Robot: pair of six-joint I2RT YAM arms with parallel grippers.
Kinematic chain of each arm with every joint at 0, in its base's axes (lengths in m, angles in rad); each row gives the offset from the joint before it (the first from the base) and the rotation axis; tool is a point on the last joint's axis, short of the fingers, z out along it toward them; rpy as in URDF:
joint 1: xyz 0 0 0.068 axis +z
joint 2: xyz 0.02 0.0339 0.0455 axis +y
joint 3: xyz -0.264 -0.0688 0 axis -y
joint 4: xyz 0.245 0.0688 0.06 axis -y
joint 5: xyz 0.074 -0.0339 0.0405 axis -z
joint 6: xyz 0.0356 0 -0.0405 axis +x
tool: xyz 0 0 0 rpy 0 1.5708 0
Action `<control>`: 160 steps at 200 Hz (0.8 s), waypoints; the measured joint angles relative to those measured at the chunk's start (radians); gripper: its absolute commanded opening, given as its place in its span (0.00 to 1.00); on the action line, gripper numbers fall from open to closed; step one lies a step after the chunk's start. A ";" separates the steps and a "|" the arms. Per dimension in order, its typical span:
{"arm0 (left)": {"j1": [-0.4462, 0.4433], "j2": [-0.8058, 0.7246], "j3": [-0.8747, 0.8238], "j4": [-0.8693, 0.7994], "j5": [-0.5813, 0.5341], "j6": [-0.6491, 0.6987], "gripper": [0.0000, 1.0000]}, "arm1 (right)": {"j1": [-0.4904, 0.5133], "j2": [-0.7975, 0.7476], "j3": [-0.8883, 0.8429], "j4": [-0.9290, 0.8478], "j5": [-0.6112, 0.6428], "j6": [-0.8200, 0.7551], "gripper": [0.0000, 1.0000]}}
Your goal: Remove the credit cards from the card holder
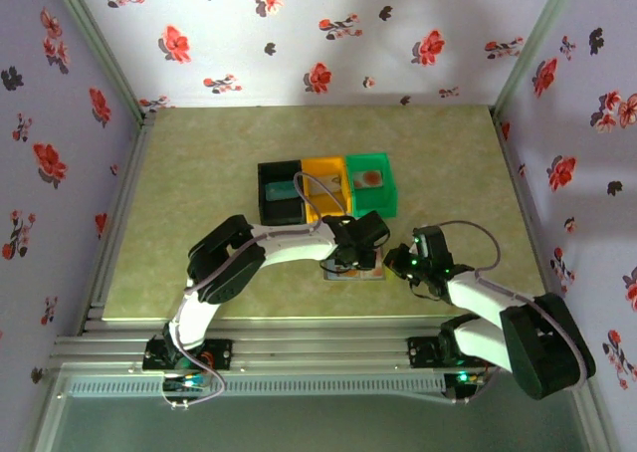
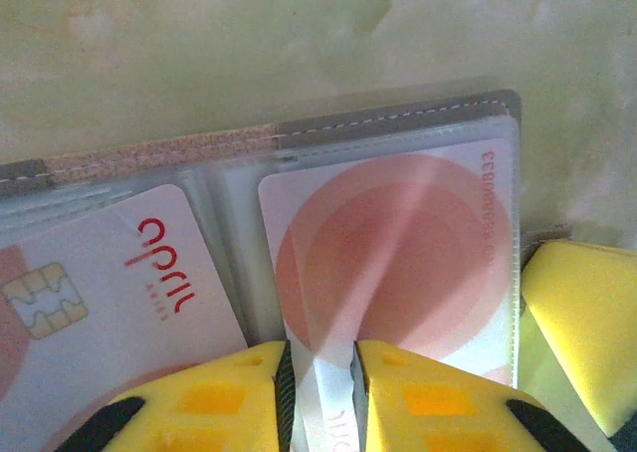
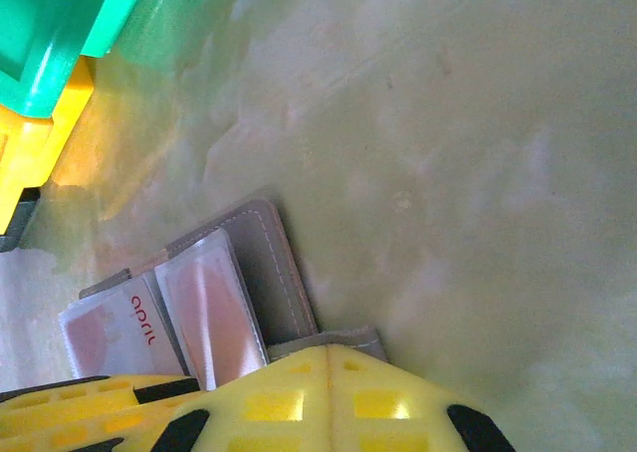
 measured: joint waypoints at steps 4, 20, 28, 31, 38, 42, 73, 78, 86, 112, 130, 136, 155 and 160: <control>0.000 -0.002 -0.005 0.005 0.000 0.000 0.25 | 0.000 0.002 0.000 0.002 -0.001 0.000 0.00; 0.001 -0.014 -0.030 0.035 0.002 0.000 0.24 | 0.000 0.009 0.001 0.006 -0.003 0.000 0.00; 0.002 -0.019 -0.040 0.047 0.004 0.000 0.23 | -0.001 0.011 0.001 0.009 -0.005 0.000 0.00; 0.003 -0.020 -0.043 0.050 0.005 0.000 0.22 | -0.001 0.012 0.001 0.010 -0.005 0.000 0.00; 0.004 -0.025 -0.053 0.062 0.008 0.000 0.22 | -0.001 0.014 0.001 0.011 -0.005 0.000 0.00; 0.005 -0.028 -0.059 0.068 0.010 0.000 0.22 | -0.001 0.015 0.002 0.011 -0.005 0.000 0.00; 0.014 -0.057 -0.122 0.149 0.036 0.000 0.22 | -0.001 0.017 0.002 0.014 -0.008 0.000 0.00; 0.016 -0.060 -0.130 0.160 0.041 0.000 0.22 | -0.001 0.017 0.002 0.014 -0.008 0.000 0.00; 0.018 -0.065 -0.142 0.176 0.048 0.000 0.22 | -0.001 0.018 0.002 0.015 -0.008 0.000 0.00; 0.024 -0.079 -0.175 0.222 0.066 0.000 0.23 | -0.001 0.024 0.002 0.023 -0.008 0.000 0.00; 0.028 -0.087 -0.195 0.253 0.079 0.000 0.24 | -0.003 0.031 0.003 0.032 -0.011 0.000 0.00; 0.030 -0.091 -0.203 0.265 0.083 0.000 0.24 | -0.003 0.032 0.003 0.033 -0.011 0.000 0.00; 0.031 -0.099 -0.222 0.293 0.090 0.000 0.24 | -0.003 0.041 0.003 0.046 -0.011 0.000 0.00; 0.031 -0.101 -0.227 0.301 0.090 0.000 0.24 | -0.003 0.042 0.003 0.047 -0.011 0.000 0.00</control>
